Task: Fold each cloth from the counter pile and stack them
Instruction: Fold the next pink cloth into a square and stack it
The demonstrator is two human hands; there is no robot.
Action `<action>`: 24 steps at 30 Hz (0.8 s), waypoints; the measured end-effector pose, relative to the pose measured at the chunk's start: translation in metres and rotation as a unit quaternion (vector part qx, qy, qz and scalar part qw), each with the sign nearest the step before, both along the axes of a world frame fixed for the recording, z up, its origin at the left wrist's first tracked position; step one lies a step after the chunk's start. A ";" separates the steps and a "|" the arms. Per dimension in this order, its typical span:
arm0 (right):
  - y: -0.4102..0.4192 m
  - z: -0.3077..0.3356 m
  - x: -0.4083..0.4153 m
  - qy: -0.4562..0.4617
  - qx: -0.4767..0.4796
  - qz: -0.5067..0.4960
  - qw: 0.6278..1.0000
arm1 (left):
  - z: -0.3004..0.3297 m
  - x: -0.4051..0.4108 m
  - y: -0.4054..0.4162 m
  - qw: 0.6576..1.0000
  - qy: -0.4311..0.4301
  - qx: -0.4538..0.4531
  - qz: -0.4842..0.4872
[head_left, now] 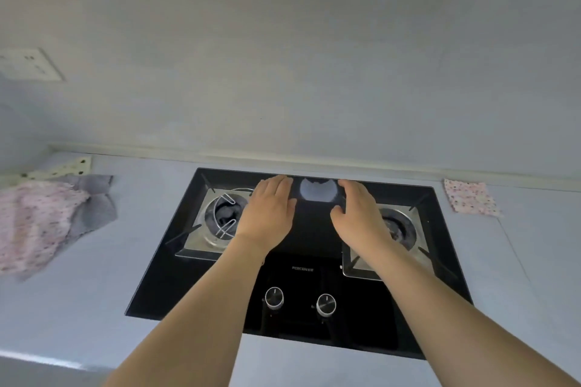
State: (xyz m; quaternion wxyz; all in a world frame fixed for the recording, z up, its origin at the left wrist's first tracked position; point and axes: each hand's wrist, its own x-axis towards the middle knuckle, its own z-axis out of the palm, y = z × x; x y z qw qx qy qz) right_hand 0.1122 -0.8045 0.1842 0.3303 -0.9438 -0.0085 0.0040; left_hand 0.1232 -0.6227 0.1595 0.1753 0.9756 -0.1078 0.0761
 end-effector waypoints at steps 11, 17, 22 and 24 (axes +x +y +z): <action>0.200 0.009 0.004 0.016 0.001 0.132 0.991 | 0.002 -0.039 0.193 0.990 -0.001 -0.061 0.131; 0.352 -0.002 0.008 0.020 0.014 0.157 0.987 | -0.011 -0.044 0.352 0.984 0.037 -0.056 0.163; 0.440 -0.006 0.010 0.041 -0.016 0.217 0.975 | -0.014 -0.048 0.461 0.968 0.080 -0.067 0.229; 0.465 -0.008 0.013 0.042 -0.025 0.239 0.970 | -0.015 -0.054 0.495 0.962 0.098 -0.064 0.247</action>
